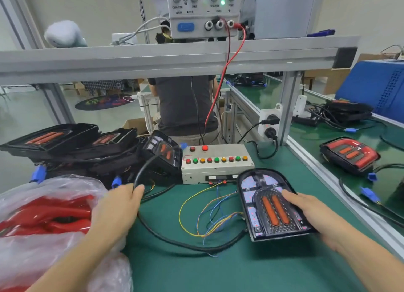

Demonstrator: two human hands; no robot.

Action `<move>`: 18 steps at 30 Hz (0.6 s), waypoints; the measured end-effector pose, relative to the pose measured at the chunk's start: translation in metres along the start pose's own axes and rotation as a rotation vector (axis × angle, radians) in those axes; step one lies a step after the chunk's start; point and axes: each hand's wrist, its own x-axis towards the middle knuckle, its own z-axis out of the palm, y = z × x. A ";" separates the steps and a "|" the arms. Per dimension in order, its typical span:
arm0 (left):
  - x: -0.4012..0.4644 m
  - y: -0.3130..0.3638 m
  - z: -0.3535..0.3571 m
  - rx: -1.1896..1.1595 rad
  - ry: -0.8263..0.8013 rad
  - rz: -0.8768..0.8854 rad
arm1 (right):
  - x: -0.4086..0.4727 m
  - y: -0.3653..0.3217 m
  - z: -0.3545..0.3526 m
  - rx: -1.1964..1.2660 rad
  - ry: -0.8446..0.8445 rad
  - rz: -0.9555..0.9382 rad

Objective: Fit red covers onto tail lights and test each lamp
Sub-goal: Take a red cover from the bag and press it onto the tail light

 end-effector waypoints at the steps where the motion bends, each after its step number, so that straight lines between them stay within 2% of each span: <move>1: 0.007 0.003 -0.004 0.145 0.071 0.068 | -0.001 0.000 0.001 -0.018 -0.001 0.008; 4: 0.023 0.012 -0.006 0.392 0.097 0.115 | -0.003 0.006 0.004 -0.080 0.034 0.027; 8: 0.022 0.013 0.002 0.564 -0.038 0.108 | -0.006 0.010 0.007 -0.142 0.064 0.039; 11: 0.016 0.000 -0.008 0.469 0.059 0.159 | -0.007 0.009 0.007 -0.146 0.049 -0.010; 14: 0.014 -0.033 -0.027 0.327 0.273 0.361 | -0.007 0.011 0.008 -0.178 0.027 -0.042; 16: 0.014 -0.062 -0.043 0.284 0.215 0.383 | -0.007 0.013 0.009 -0.181 0.038 -0.058; 18: 0.013 -0.090 -0.051 0.307 0.058 0.363 | -0.007 0.013 0.011 -0.189 0.059 -0.074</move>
